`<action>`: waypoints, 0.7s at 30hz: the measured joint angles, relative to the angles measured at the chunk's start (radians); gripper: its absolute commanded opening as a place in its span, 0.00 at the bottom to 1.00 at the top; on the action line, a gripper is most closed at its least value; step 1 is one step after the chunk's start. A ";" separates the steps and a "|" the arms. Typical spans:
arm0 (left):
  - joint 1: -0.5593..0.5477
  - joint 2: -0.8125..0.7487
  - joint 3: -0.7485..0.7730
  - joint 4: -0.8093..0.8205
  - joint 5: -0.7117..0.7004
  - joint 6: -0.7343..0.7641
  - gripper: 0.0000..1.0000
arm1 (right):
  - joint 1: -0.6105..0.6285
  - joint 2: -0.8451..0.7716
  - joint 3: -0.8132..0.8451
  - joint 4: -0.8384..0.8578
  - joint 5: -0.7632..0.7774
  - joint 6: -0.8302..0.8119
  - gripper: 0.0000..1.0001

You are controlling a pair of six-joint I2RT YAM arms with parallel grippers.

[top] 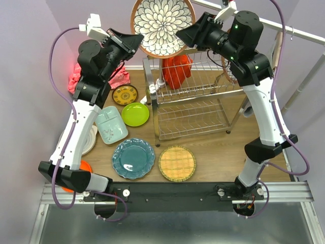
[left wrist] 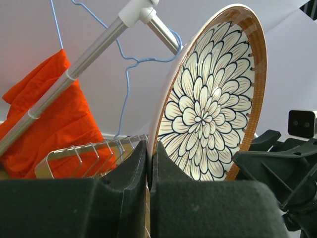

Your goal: Load the plates into the dish rack

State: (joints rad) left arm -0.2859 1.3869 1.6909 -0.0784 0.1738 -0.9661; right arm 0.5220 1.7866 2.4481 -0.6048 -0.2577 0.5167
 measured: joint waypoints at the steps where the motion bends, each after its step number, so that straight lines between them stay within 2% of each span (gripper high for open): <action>1: -0.017 0.001 0.009 -0.008 -0.028 0.012 0.00 | 0.000 0.000 0.000 0.000 0.022 0.004 0.46; 2: -0.025 0.001 0.015 -0.012 -0.038 0.016 0.00 | 0.000 0.000 0.001 0.000 0.035 0.010 0.39; 7: -0.067 0.001 0.030 -0.017 -0.104 0.050 0.00 | -0.003 0.004 0.008 -0.002 0.098 0.017 0.20; 11: -0.093 0.001 0.033 -0.015 -0.154 0.069 0.00 | -0.008 0.014 0.026 -0.006 0.134 0.031 0.01; 14: -0.110 0.002 0.035 -0.013 -0.176 0.087 0.00 | -0.011 0.018 0.034 -0.015 0.146 0.034 0.01; 17: -0.119 0.006 0.035 -0.006 -0.185 0.091 0.13 | -0.019 0.027 0.054 -0.024 0.147 0.031 0.01; 18: -0.121 0.008 0.035 0.004 -0.185 0.092 0.23 | -0.021 0.031 0.062 -0.025 0.146 0.028 0.01; 21: -0.122 0.010 0.027 0.048 -0.178 0.097 0.41 | -0.033 0.046 0.104 -0.027 0.139 0.003 0.01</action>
State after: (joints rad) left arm -0.4084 1.3972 1.7176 -0.0307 -0.0044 -0.8692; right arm 0.4889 1.8324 2.5523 -0.6323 -0.1188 0.5194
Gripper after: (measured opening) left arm 0.213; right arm 0.123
